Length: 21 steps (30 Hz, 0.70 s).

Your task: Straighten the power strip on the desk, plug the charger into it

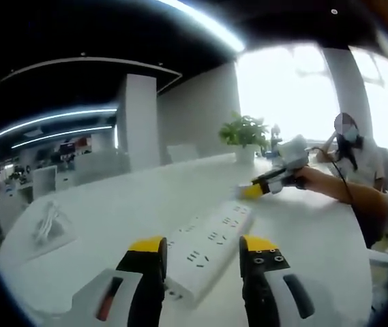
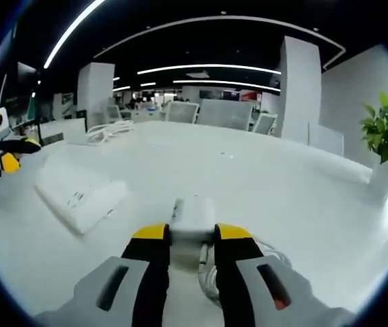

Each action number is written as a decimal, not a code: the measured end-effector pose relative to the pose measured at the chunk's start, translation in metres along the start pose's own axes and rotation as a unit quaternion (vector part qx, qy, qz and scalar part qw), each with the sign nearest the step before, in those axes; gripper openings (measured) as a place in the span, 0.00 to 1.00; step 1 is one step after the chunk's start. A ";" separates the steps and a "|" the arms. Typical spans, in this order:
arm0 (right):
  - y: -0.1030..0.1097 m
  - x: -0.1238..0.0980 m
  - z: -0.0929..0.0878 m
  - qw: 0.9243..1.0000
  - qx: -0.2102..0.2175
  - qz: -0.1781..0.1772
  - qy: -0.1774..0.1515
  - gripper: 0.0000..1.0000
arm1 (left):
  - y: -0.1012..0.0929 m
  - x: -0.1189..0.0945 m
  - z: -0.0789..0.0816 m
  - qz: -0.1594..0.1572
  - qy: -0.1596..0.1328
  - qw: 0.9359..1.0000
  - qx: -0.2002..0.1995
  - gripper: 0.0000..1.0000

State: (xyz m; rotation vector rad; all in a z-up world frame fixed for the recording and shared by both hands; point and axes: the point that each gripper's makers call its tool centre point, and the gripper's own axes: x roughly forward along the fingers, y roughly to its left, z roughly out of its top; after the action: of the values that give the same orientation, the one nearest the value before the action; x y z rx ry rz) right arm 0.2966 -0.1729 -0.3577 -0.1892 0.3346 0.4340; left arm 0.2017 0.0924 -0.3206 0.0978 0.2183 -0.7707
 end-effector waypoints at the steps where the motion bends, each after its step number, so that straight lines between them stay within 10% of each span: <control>1: 0.000 0.000 0.001 1.000 0.002 0.002 -0.001 0.24 | 0.000 0.000 -0.001 0.000 0.001 1.000 0.000 0.44; 21: 0.037 -0.013 0.024 0.997 -0.045 0.062 -0.030 0.24 | -0.002 0.000 0.001 -0.005 0.001 1.000 -0.001 0.44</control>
State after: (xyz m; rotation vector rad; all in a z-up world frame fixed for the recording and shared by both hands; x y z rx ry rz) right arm 0.2763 -0.1387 -0.3346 -0.2437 0.2696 0.5772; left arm 0.2007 0.0909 -0.3196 0.0950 0.2210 -0.7813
